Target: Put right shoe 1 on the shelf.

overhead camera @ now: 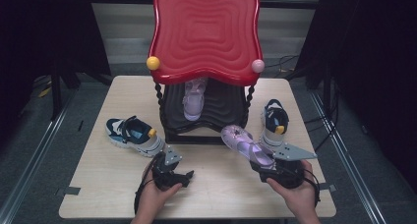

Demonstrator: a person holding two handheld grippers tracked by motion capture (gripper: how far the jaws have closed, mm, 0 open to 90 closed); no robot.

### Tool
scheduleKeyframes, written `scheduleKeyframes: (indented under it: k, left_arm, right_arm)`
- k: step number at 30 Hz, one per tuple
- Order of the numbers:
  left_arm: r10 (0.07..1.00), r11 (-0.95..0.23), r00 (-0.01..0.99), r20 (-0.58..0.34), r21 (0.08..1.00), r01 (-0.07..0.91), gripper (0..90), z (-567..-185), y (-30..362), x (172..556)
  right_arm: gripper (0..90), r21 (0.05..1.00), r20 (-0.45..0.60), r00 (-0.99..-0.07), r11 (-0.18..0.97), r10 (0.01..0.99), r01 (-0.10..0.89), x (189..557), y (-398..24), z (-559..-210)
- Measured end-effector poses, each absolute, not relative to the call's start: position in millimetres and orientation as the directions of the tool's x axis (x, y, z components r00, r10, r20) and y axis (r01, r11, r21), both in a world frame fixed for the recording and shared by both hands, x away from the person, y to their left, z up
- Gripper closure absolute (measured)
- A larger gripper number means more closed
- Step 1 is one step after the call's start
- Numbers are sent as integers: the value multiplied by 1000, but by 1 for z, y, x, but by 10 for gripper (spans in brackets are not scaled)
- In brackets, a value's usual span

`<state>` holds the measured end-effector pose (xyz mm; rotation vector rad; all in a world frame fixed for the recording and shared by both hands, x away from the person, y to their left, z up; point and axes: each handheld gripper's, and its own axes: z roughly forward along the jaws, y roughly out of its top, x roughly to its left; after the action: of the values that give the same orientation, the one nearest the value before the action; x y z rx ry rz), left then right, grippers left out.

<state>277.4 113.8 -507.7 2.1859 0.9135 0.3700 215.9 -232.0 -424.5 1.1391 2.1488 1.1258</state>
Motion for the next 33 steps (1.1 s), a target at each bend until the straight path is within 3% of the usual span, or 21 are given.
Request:
scheduleKeyframes:
  k: [33]
  left_arm:
    - [707, -484, 707, -13, 720, 497, 153, -508, 114, 277]
  right_arm:
    - [375, 873, -55, -360, 219, 932, 436, 262, -169, -412]
